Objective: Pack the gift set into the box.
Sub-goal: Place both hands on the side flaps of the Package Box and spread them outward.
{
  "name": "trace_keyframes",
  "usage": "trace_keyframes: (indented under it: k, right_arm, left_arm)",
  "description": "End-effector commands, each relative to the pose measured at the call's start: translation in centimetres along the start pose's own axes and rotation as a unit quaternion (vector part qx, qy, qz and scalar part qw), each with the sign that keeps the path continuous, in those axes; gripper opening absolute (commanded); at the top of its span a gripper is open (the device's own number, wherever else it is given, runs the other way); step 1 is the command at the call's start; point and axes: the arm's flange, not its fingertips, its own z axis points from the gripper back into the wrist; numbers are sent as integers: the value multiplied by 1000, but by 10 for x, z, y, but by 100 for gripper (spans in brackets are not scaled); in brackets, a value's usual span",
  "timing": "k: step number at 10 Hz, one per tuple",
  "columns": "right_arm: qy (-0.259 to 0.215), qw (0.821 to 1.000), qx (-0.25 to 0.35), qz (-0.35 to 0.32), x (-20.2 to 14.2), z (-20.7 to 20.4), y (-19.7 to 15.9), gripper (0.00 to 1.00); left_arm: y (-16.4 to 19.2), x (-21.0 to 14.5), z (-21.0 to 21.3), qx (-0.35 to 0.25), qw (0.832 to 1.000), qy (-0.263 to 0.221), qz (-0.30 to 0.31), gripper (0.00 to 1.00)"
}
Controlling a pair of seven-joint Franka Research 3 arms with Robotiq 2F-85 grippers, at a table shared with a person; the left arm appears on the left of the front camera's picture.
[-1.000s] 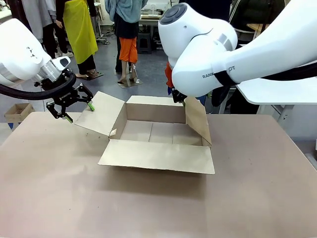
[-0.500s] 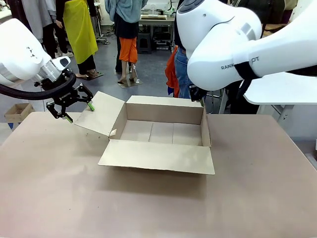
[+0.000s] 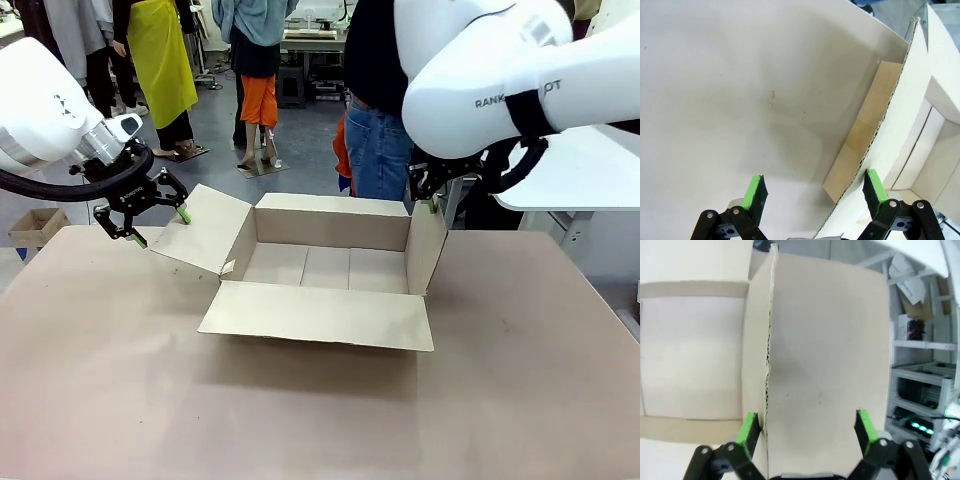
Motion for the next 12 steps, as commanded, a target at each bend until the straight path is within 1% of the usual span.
trace_keyframes:
  k: [1, 3, 4, 5, 6, 7, 8, 12]
  right_arm:
    - [29, 999, 45, -13, -3, -27, -24, 100]
    - [42, 997, 62, -30, -7, -50, -35, 100]
    - [48, 996, 53, -52, -8, -61, -40, 100]
    - [62, 995, 59, -54, -8, -74, -42, 100]
    - [64, 993, 73, -59, -7, -87, -41, 100]
    - [59, 991, 101, -59, -6, -95, -33, 100]
    - [63, 996, 45, -53, -5, -79, -41, 100]
    - [63, 996, 45, -53, -5, -79, -41, 100]
  left_arm:
    - [-1, -2, 2, 8, 1000, -5, 4, 100]
    - [-1, -2, 2, 8, 1000, -5, 4, 100]
    - [-1, -2, 2, 8, 1000, -5, 4, 100]
    - [-1, -2, 2, 8, 1000, -5, 4, 100]
    - [-1, -2, 2, 8, 1000, -5, 4, 100]
    - [-1, -2, 2, 8, 1000, -5, 4, 100]
    - [-1, -2, 2, 8, 1000, -5, 4, 100]
    - [-1, -2, 2, 8, 1000, -5, 4, 100]
